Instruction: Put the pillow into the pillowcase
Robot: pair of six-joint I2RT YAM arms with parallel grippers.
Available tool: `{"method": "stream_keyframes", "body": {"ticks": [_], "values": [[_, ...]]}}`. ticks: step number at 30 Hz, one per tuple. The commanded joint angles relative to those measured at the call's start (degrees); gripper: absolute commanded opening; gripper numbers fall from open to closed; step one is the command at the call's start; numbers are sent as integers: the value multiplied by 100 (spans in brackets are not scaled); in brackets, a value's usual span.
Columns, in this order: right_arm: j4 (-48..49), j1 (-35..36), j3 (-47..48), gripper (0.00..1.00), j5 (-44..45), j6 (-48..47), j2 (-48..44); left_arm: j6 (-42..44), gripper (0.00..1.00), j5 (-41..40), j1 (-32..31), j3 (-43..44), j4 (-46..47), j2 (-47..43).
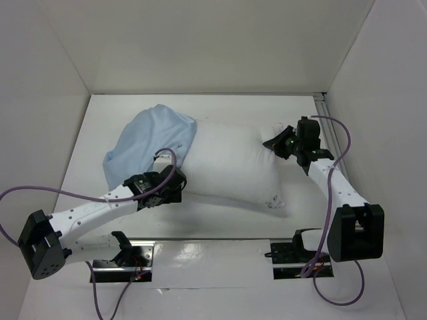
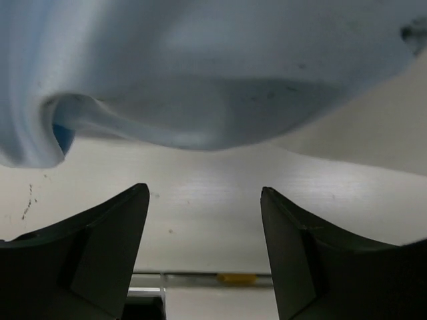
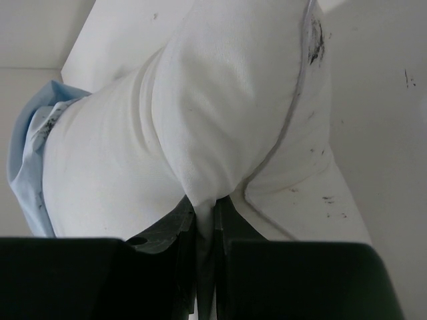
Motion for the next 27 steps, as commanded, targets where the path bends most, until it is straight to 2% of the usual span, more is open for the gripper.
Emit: {"method": "stream_keyframes", "body": {"ticks": [1,3,8,11,14,15,19,23,27], "values": [[342,12,317,0,-364,30,70,-490,80,-1240,-99,-234,858,-63],[289,12,431,0,-364,-22,70,-421,77,-1399,40,-366,1104,68],[184,12,493,0,-311,-75,70,-490,76,-1532,182,-305,1044,595],[184,12,493,0,-311,-75,70,-823,67,-1768,182,-253,852,832],[184,12,493,0,-311,-75,123,-1166,50,-1953,182,-95,430,955],[184,12,493,0,-311,-75,123,-1168,33,-1953,182,19,350,956],[184,12,493,0,-311,-75,184,-887,0,-1515,182,475,349,1009],[368,72,493,0,-364,39,237,-211,0,-620,-256,1126,911,1202],[544,257,493,0,-364,162,290,290,0,627,-380,2048,1351,1720]]}}
